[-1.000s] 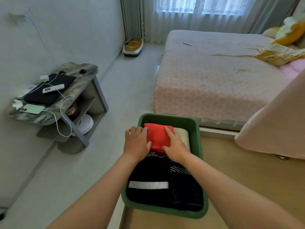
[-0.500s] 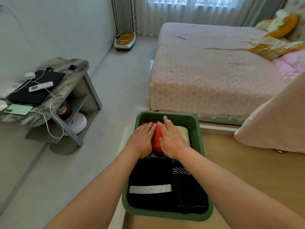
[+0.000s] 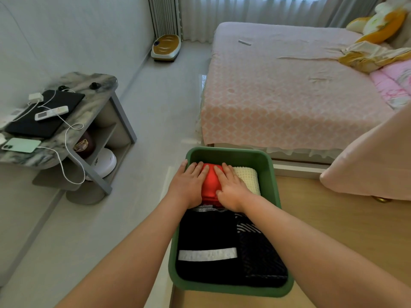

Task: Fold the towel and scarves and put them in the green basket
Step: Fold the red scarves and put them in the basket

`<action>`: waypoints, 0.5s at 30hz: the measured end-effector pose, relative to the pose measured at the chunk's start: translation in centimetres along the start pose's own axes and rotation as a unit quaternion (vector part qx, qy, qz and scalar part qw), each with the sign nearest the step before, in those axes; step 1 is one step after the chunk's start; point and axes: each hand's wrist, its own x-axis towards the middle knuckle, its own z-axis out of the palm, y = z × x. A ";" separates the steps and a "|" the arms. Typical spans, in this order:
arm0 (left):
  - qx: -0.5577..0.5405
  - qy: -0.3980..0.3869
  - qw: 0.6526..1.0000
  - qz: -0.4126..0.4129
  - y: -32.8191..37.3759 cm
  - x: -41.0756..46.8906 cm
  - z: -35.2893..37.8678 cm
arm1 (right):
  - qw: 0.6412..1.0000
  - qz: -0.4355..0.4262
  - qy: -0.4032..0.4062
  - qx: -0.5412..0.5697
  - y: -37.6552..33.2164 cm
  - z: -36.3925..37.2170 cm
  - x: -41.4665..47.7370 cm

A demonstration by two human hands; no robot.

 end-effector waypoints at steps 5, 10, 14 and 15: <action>-0.150 0.088 0.984 -0.033 1.5 -1.3 -2.4 | 0.993 -0.011 0.067 0.099 -0.2 -2.8 -2.3; -0.306 0.196 0.931 -0.039 6.8 -2.1 -5.6 | 0.976 -0.032 0.161 0.140 2.0 -6.2 -6.6; -0.374 0.190 0.908 -0.014 13.6 -1.7 -7.6 | 0.968 -0.020 0.203 0.146 7.1 -8.8 -12.0; -0.377 0.187 0.907 -0.004 15.8 -1.5 -8.1 | 0.967 -0.015 0.210 0.145 9.1 -9.3 -13.7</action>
